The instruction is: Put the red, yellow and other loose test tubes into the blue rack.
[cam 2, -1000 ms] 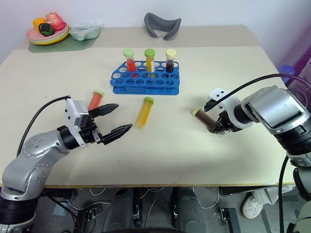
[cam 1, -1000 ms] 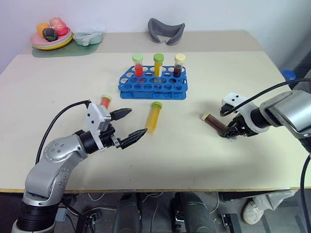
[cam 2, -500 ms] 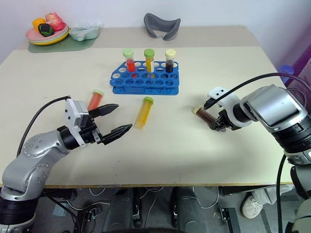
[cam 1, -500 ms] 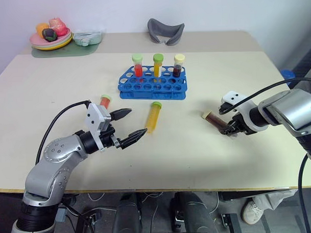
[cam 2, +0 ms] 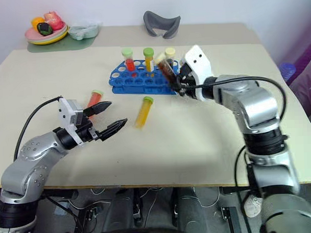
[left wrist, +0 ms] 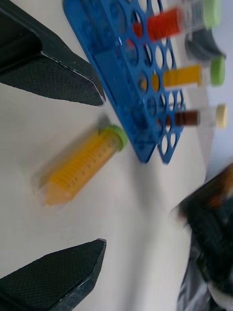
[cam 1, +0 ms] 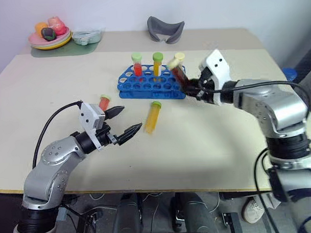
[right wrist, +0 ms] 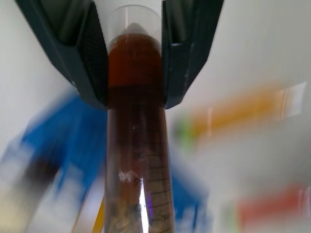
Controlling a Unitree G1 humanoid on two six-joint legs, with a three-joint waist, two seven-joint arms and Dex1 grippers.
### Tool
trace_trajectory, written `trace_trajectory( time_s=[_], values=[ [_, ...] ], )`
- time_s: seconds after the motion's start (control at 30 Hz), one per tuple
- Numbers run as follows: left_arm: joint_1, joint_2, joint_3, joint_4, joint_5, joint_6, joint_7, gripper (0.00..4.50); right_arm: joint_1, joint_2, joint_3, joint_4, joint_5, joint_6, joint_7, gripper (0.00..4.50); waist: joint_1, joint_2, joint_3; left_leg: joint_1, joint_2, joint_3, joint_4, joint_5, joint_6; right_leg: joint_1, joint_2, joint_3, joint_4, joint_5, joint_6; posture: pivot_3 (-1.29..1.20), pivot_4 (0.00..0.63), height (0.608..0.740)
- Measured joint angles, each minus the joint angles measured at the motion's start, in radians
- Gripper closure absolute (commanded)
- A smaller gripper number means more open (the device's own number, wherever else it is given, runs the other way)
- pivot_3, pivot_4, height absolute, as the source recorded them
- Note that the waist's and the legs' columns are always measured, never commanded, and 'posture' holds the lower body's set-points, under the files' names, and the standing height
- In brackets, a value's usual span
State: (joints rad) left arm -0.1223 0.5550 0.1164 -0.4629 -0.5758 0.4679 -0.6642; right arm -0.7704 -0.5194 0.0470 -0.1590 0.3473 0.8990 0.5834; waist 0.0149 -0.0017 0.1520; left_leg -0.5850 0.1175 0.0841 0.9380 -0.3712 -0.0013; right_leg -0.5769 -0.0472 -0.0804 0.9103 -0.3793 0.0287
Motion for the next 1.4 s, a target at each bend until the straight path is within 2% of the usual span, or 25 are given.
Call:
trace_trajectory(
  time_s=[0.07,0.3,0.53,0.77,0.93,1.4],
  values=[
    [0.005,-0.027,0.000,0.000,0.013,-0.017,0.027,0.00,0.030,0.108,-0.027,0.039,-0.012,-0.071,-0.081,3.65,0.000,0.000,0.000,0.000,0.000,0.001,0.000,0.000,0.000,0.000,0.000,0.000,0.000,0.000,0.000,0.00,0.150,0.655],
    [0.033,-0.116,0.004,0.000,0.043,-0.059,0.112,0.00,0.072,0.306,-0.019,0.172,-0.133,-0.403,-0.264,3.65,-0.011,0.001,0.000,-0.001,0.000,0.001,0.000,0.000,0.000,-0.002,0.001,0.000,0.001,0.000,0.000,0.00,0.150,0.655],
    [0.033,-0.153,0.017,0.000,0.045,-0.085,0.146,0.00,0.095,0.428,0.002,0.346,-0.209,-0.734,-0.317,3.65,-0.011,0.001,0.000,-0.001,0.000,0.001,0.000,0.000,0.000,-0.002,0.001,0.000,0.002,0.000,0.000,0.00,0.150,0.655],
    [0.025,-0.153,0.023,0.014,0.044,-0.090,0.145,0.00,0.091,0.467,-0.013,0.549,-0.244,-0.913,-0.363,3.65,-0.011,0.001,0.000,-0.002,0.000,0.001,0.001,0.000,0.000,-0.003,0.001,0.000,0.003,0.000,0.000,0.00,0.150,0.655],
    [0.013,-0.153,0.026,0.017,0.043,-0.090,0.145,0.00,0.082,0.467,-0.046,0.624,-0.244,-1.020,-0.371,3.65,-0.012,0.001,0.001,-0.003,0.000,0.001,0.002,0.000,0.000,-0.004,0.001,0.000,0.003,0.000,0.000,0.00,0.150,0.655],
    [0.007,-0.153,0.024,0.017,0.041,-0.088,0.146,0.00,0.045,0.479,-0.091,0.755,-0.242,-1.100,-0.376,3.65,-0.013,0.001,0.001,-0.003,0.000,0.001,0.003,0.000,0.000,-0.004,0.001,0.001,0.004,0.000,0.000,0.00,0.150,0.655]
  ],
)
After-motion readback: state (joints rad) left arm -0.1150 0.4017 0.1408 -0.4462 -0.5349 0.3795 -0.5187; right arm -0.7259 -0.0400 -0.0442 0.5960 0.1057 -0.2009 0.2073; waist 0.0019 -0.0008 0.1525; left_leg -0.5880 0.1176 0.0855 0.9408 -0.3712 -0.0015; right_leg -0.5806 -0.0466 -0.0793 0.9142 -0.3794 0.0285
